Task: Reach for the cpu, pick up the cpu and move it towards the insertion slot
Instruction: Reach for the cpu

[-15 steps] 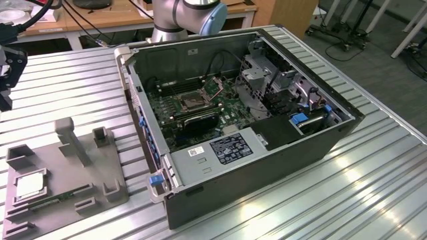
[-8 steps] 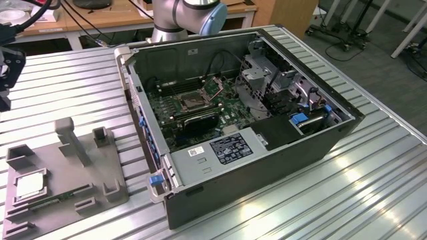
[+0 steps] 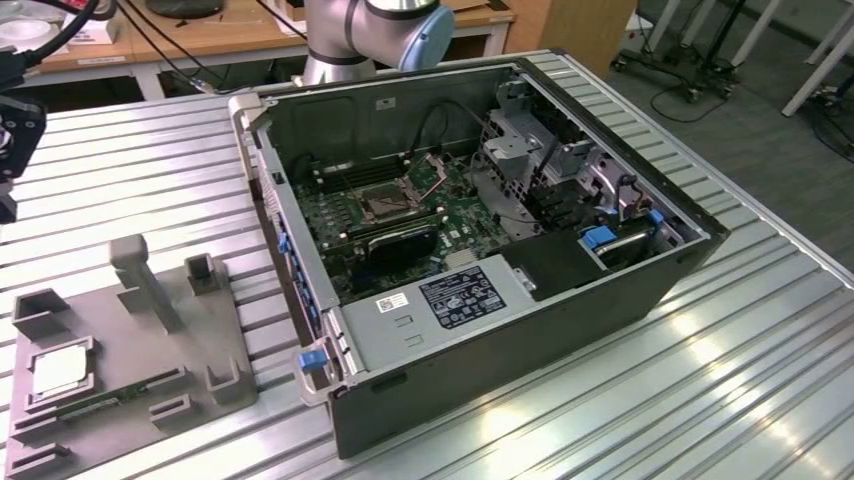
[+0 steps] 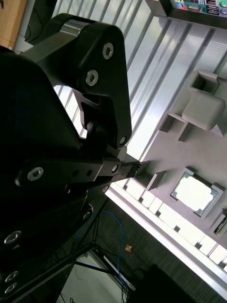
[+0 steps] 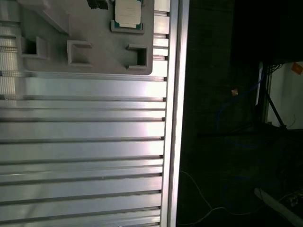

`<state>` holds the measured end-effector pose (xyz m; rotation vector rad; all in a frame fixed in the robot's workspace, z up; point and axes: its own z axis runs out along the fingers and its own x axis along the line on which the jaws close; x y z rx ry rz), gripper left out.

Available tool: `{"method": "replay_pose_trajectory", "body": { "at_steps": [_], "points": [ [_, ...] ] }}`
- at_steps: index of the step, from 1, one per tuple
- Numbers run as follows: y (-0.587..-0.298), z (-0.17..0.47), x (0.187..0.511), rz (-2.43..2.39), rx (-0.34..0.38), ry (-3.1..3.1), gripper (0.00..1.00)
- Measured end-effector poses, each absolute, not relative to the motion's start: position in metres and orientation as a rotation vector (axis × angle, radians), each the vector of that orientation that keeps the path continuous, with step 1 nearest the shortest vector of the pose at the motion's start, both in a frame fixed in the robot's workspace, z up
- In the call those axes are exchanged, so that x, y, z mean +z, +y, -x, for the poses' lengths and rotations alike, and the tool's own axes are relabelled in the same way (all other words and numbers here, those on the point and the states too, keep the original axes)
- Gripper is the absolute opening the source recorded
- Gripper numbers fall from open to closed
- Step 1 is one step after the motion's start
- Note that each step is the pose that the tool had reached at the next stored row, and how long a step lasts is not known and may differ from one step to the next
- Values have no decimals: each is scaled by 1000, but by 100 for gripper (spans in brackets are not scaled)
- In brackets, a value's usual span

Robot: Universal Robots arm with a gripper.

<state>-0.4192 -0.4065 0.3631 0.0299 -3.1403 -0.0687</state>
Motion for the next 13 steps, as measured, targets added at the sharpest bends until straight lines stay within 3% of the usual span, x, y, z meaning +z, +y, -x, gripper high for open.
{"method": "replay_pose_trajectory", "body": {
  "at_steps": [13],
  "points": [
    [-407,431,361,-30,-69,-3140,11]
  ]
}}
